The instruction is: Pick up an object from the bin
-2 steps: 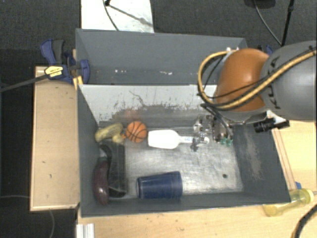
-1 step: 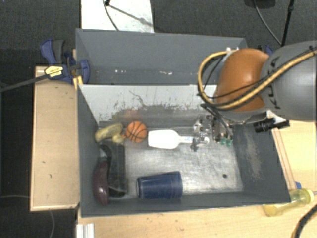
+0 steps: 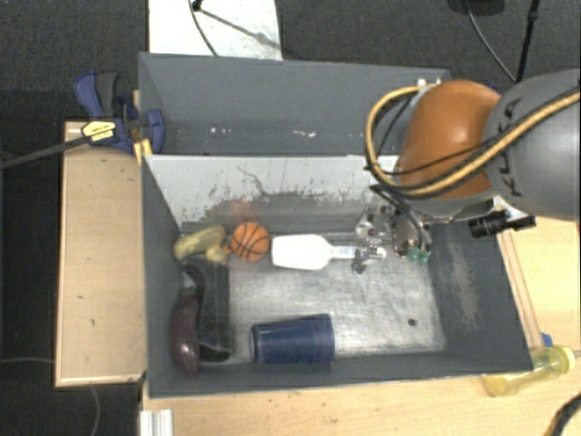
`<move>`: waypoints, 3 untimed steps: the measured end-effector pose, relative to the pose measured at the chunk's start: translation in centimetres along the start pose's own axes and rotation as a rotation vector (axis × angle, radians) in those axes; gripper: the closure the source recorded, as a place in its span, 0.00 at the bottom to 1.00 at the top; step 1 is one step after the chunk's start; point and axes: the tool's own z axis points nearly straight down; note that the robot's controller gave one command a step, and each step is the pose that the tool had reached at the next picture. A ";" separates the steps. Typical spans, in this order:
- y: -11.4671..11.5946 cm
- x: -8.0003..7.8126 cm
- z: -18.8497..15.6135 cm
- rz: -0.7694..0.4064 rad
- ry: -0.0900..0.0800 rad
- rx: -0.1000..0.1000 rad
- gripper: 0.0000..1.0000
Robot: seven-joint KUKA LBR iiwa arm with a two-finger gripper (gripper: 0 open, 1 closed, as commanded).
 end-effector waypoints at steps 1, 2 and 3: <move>0.1 -0.1 -1.5 -0.022 -0.004 -0.001 0.00; 0.1 -0.1 -1.4 -0.023 -0.003 -0.001 0.00; 0.5 -0.5 1.4 0.020 -0.010 -0.003 0.00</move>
Offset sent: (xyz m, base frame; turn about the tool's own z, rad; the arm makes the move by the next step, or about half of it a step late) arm 0.0000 0.0000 0.0000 0.0000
